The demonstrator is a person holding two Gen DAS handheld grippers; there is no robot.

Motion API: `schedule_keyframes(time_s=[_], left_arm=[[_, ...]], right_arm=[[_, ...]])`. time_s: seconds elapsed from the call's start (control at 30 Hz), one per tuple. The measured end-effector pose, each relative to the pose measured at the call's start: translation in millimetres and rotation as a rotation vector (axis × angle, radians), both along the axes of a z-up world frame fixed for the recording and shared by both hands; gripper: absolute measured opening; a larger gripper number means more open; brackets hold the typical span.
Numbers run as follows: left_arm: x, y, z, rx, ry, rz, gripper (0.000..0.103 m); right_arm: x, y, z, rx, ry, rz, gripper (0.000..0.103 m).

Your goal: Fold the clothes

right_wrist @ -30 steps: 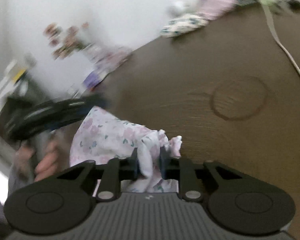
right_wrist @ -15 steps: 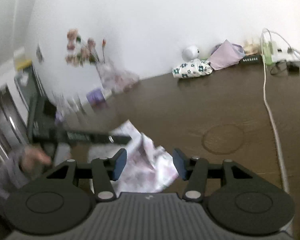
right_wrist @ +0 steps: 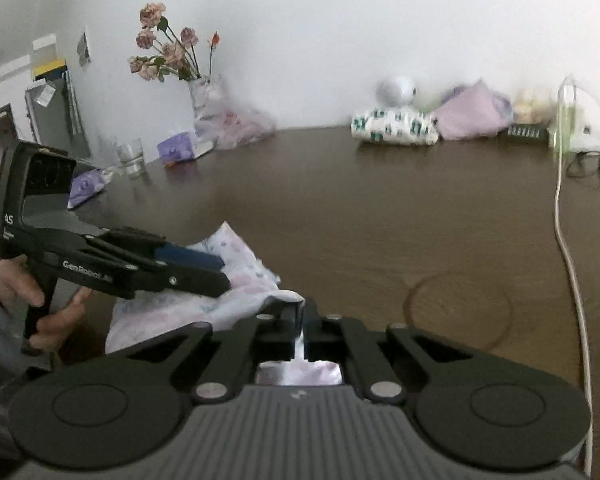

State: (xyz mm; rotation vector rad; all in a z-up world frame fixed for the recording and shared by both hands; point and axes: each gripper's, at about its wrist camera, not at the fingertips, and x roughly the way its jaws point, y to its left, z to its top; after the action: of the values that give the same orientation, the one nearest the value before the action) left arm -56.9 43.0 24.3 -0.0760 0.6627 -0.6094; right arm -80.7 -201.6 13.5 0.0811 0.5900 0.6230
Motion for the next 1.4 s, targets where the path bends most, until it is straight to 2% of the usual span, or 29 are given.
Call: schedule_keyframes(time_s=[0.03, 0.07, 0.13, 0.17, 0.23, 0.27, 0.3, 0.33, 0.37, 0.4, 0.53, 0.63, 0.7, 0.73, 0.77, 0.9, 0.97, 1.03, 1.07, 1.13, 1.17, 1.27, 1.33, 1.4], left_arm=[[0, -1, -1, 0.0, -0.004, -0.006, 0.048], [0, -2, -1, 0.003, -0.009, -0.01, 0.048], [0, -2, -1, 0.005, -0.009, -0.014, 0.048], [1, -2, -1, 0.002, -0.007, -0.014, 0.048], [1, -2, -1, -0.003, -0.001, -0.006, 0.048], [1, -3, 0, 0.0, 0.001, 0.003, 0.048], [0, -4, 0, 0.002, 0.003, 0.011, 0.048], [0, -5, 1, 0.001, 0.009, 0.024, 0.048], [0, -5, 1, -0.007, 0.021, 0.043, 0.049], [0, -5, 2, -0.017, 0.035, 0.065, 0.049], [-3, -12, 5, -0.01, 0.052, 0.141, 0.049], [-3, -7, 8, -0.039, 0.062, 0.216, 0.049], [-6, 3, 10, -0.046, 0.039, 0.294, 0.046], [-7, 6, 9, -0.02, 0.033, 0.32, 0.038], [-7, 7, 8, 0.011, 0.036, 0.34, 0.032], [-9, 12, 12, -0.02, 0.032, 0.371, 0.029], [-18, 14, 22, -0.043, -0.033, 0.4, 0.029], [-26, 6, 31, -0.032, -0.091, 0.359, 0.031], [-28, 1, 34, -0.022, -0.112, 0.328, 0.036], [-23, -11, 26, 0.019, -0.075, 0.246, 0.037], [-18, -14, 17, 0.038, -0.045, 0.243, 0.033], [-8, -2, 1, 0.006, 0.004, 0.298, 0.031], [-6, 11, 0, -0.047, 0.023, 0.348, 0.024], [-9, 27, 4, -0.081, 0.033, 0.411, 0.035]], right_arm=[[2, -4, -2, 0.017, 0.021, -0.017, 0.009], [3, -6, -4, 0.015, 0.028, -0.037, 0.022], [3, -12, -7, 0.014, 0.037, -0.088, 0.04], [5, -17, -6, 0.026, 0.049, -0.115, 0.043], [6, -26, -4, 0.038, 0.063, -0.176, 0.043], [3, -26, 1, 0.004, 0.04, -0.222, 0.025], [0, -27, 5, -0.041, 0.012, -0.277, 0.018], [-4, -27, 10, -0.104, -0.027, -0.347, 0.015], [-6, -30, 16, -0.128, -0.052, -0.388, 0.015], [-10, -33, 22, -0.097, -0.058, -0.381, 0.015], [-28, -9, 41, 0.093, -0.062, -0.121, 0.015], [-22, 36, 23, 0.015, -0.025, -0.063, 0.015], [-13, 45, 2, -0.064, 0.009, -0.122, 0.014], [-11, 46, -7, -0.084, 0.02, -0.146, 0.013], [-12, 43, -8, -0.061, 0.018, -0.153, 0.013], [-7, 44, -4, -0.086, 0.022, -0.174, 0.013], [-6, 43, 2, -0.079, -0.001, -0.182, 0.015], [-8, 41, 9, -0.057, -0.036, -0.181, 0.015], [-9, 41, 13, -0.041, -0.055, -0.171, 0.016], [-6, 46, 11, -0.025, -0.062, -0.119, 0.018], [-2, 50, 7, -0.037, -0.05, -0.106, 0.018], [10, 51, -5, -0.106, -0.013, -0.171, 0.018], [15, 37, -5, -0.132, 0.004, -0.269, 0.022], [13, 20, 1, -0.085, 0.026, -0.315, 0.025]])
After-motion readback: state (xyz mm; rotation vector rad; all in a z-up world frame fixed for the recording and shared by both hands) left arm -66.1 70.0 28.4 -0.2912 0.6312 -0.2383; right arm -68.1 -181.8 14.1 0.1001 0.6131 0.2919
